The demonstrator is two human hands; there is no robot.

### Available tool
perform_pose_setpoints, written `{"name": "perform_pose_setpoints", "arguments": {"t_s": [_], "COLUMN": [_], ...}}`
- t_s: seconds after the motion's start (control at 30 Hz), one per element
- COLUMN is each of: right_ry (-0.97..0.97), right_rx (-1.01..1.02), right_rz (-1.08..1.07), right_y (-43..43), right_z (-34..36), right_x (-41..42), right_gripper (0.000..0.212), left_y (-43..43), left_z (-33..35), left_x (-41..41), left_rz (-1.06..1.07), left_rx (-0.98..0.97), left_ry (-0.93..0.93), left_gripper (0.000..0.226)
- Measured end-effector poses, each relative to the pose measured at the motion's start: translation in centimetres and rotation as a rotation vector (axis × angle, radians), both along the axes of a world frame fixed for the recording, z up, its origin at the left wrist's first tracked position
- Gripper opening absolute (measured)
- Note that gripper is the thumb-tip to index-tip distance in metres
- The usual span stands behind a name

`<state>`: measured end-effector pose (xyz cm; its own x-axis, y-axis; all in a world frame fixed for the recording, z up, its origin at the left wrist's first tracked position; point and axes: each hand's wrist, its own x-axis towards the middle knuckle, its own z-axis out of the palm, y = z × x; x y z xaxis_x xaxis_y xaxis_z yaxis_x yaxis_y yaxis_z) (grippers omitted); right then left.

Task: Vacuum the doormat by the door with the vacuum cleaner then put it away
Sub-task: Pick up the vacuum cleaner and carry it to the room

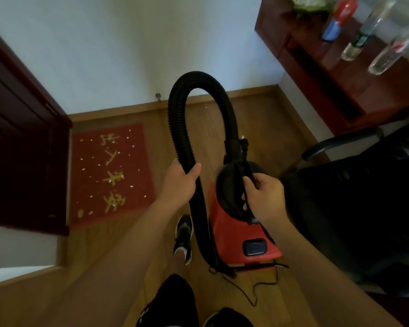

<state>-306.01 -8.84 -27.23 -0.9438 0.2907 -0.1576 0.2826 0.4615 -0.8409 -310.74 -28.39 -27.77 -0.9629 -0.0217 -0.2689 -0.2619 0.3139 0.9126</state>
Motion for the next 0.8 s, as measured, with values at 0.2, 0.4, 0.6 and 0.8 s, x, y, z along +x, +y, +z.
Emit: {"name": "perform_pose_setpoints", "arguments": {"t_s": [0.2,0.4,0.6,0.8], "right_ry": [-0.152,-0.281,-0.342,-0.373], "right_rx": [0.007,0.005,0.035,0.0], "right_rz": [-0.003,0.008,0.014,-0.002], "right_y": [0.4,0.4,0.9,1.4], "right_z": [-9.2,-18.8,-28.8,-38.1], "right_x": [-9.0,-18.2,-25.6,-30.9], "right_gripper": [0.029,0.027,0.02,0.019], "left_y": [0.5,1.0,1.7,2.0], "left_z": [-10.3,-20.5,-30.3,-39.4], "left_x": [-8.2,-16.3,-23.4,-28.7], "left_rz": [-0.009,0.004,0.004,0.029], "left_rx": [0.03,0.04,0.017,0.015], "left_ry": [-0.135,-0.299,-0.361,-0.428], "left_gripper": [0.013,0.013,0.01,0.013]}}
